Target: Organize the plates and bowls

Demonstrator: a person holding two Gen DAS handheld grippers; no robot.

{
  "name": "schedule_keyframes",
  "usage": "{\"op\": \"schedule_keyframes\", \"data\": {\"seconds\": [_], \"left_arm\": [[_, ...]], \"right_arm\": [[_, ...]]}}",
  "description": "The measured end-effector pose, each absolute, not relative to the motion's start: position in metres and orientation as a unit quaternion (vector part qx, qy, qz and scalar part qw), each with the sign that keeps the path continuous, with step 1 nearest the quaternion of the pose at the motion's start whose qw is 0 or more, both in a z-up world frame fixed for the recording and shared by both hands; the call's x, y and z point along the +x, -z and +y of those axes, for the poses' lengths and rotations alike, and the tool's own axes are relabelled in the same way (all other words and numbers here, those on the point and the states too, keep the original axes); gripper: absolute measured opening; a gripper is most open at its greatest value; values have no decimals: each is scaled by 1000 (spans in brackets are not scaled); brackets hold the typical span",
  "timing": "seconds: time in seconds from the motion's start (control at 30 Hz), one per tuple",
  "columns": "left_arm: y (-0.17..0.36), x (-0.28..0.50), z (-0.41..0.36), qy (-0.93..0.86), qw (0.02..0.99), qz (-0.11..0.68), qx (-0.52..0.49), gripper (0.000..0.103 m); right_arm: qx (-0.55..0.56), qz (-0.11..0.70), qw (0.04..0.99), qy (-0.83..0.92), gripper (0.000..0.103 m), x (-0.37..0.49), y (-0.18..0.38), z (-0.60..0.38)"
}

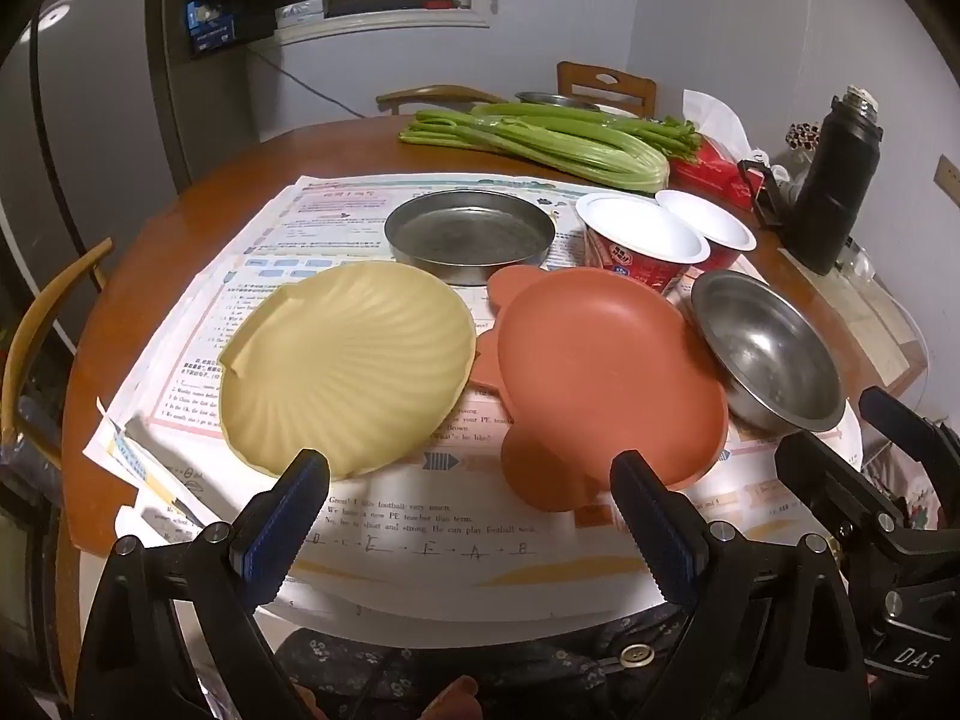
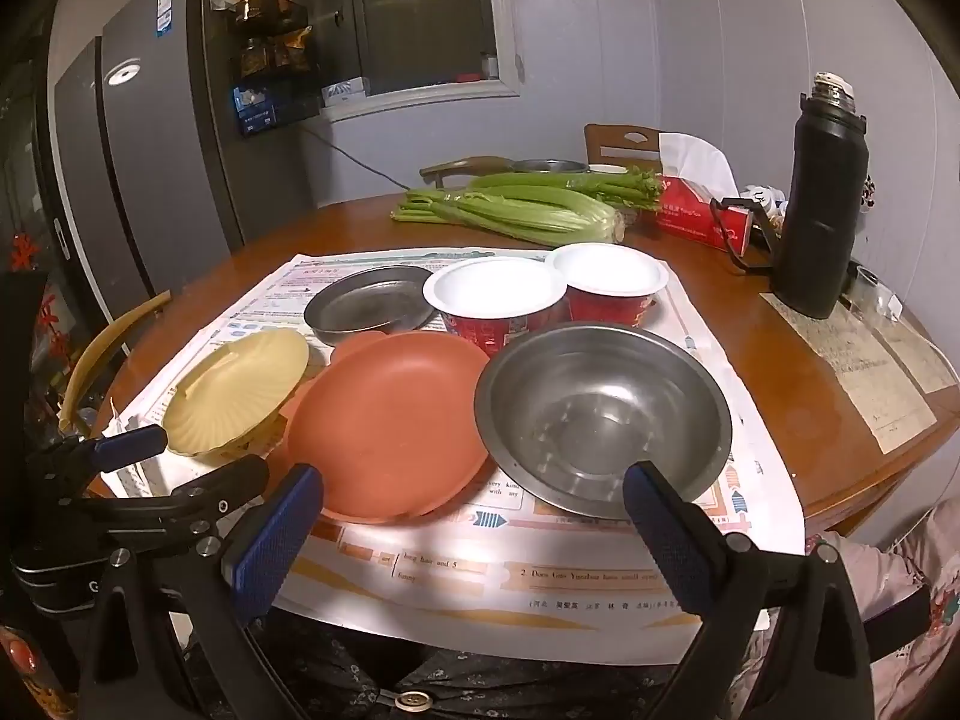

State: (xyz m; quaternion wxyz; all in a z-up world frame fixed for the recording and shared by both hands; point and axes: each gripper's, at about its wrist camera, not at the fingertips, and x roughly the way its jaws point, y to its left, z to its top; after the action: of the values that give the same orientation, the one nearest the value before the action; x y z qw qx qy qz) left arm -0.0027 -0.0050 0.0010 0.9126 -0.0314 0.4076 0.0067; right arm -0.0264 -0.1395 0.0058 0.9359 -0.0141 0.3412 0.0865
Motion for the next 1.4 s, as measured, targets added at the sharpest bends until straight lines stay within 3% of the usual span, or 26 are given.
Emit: {"op": "schedule_keyframes", "data": {"seconds": [1.4], "left_arm": [[-2, -5, -7, -6, 915, 402, -24, 95]], "right_arm": [[-21, 344, 934, -91, 101, -28, -5, -135]]}}
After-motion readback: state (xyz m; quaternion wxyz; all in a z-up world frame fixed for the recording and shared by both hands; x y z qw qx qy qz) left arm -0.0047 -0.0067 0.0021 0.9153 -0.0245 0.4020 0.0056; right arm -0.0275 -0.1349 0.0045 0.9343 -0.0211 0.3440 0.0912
